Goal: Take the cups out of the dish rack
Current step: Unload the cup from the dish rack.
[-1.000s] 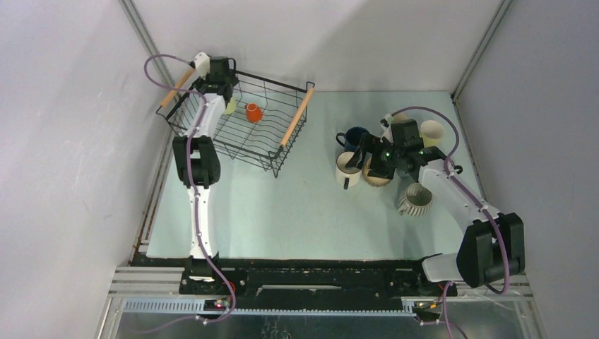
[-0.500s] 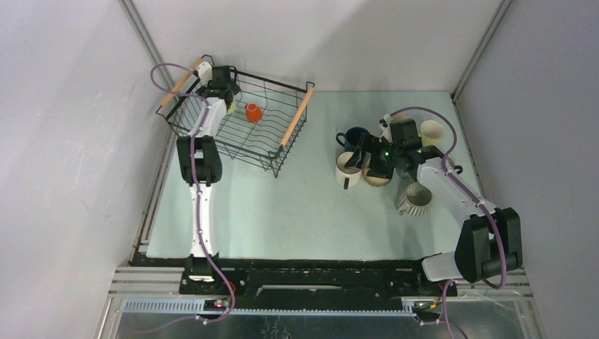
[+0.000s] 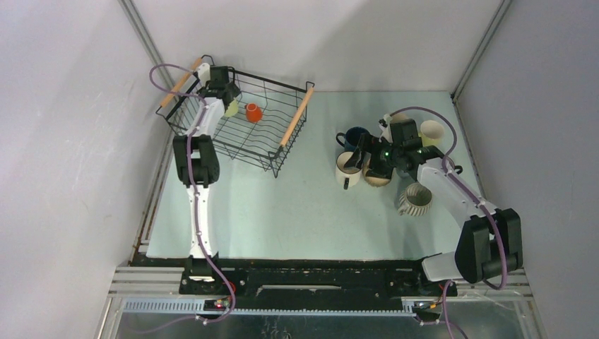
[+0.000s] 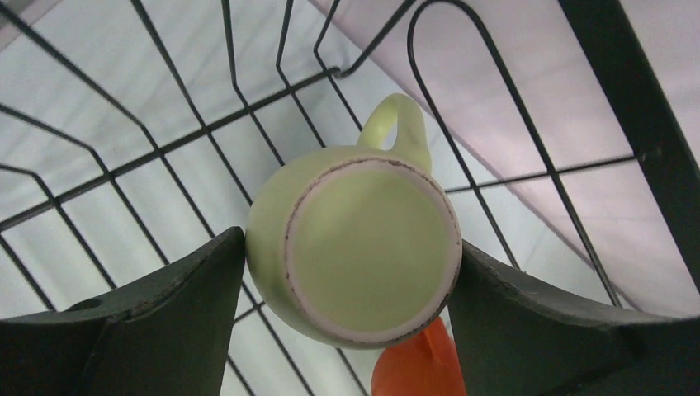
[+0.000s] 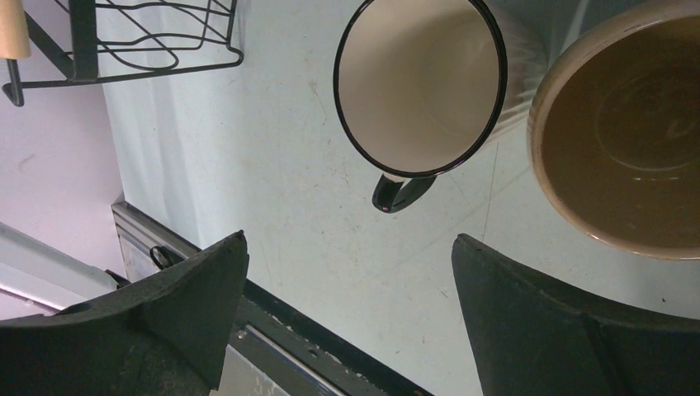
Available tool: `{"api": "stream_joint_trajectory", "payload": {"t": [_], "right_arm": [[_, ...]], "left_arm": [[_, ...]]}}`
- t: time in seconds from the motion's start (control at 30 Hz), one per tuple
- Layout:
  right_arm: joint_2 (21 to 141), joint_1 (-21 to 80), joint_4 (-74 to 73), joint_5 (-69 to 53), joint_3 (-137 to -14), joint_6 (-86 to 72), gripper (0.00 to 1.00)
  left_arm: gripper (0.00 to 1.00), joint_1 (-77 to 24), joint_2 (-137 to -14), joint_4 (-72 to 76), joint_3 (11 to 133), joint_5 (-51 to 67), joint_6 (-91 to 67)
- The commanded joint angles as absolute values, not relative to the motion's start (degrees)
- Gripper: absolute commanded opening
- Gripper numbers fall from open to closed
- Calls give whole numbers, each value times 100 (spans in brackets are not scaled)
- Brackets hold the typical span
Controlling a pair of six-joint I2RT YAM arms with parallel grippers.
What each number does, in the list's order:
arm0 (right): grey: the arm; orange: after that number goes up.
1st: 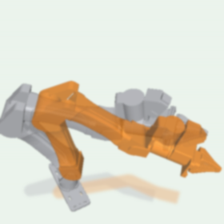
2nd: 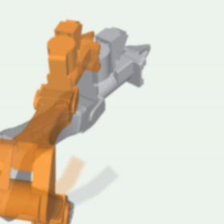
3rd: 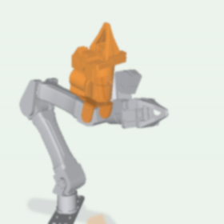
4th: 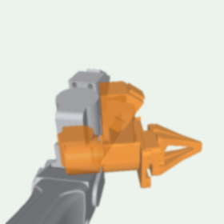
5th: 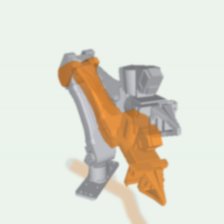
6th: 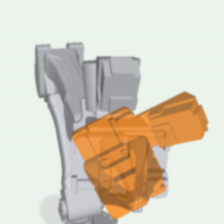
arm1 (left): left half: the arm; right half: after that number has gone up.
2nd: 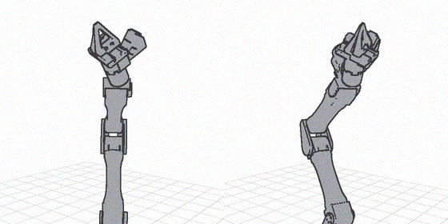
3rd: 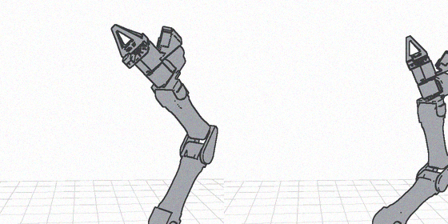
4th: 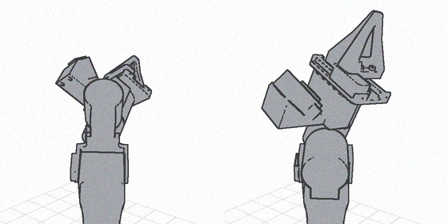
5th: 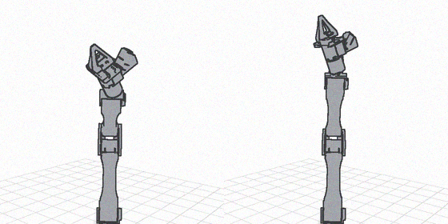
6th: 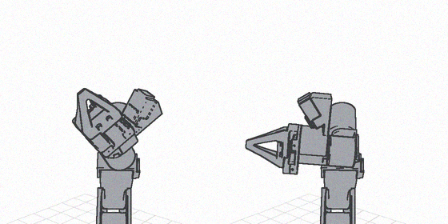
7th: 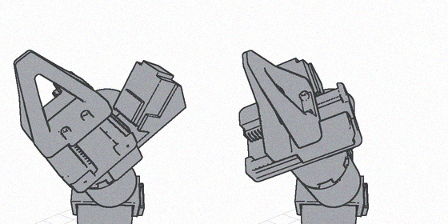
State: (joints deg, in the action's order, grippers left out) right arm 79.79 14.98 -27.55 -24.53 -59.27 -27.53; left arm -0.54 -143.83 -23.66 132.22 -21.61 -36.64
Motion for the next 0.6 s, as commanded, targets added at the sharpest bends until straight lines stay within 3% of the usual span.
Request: {"api": "stream_joint_trajectory", "payload": {"t": [0.0,0.57], "right_arm": [[7629,1532,-2742,-2424,-5905,-2744,100],[7106,1841,-2636,-2140,-5906,-2949,100]], "left_arm": [[18,-56,-13276,-2078,12727,-1752,-3669],[11,-202,-11745,-1872,11232,-1298,-3600]]}}
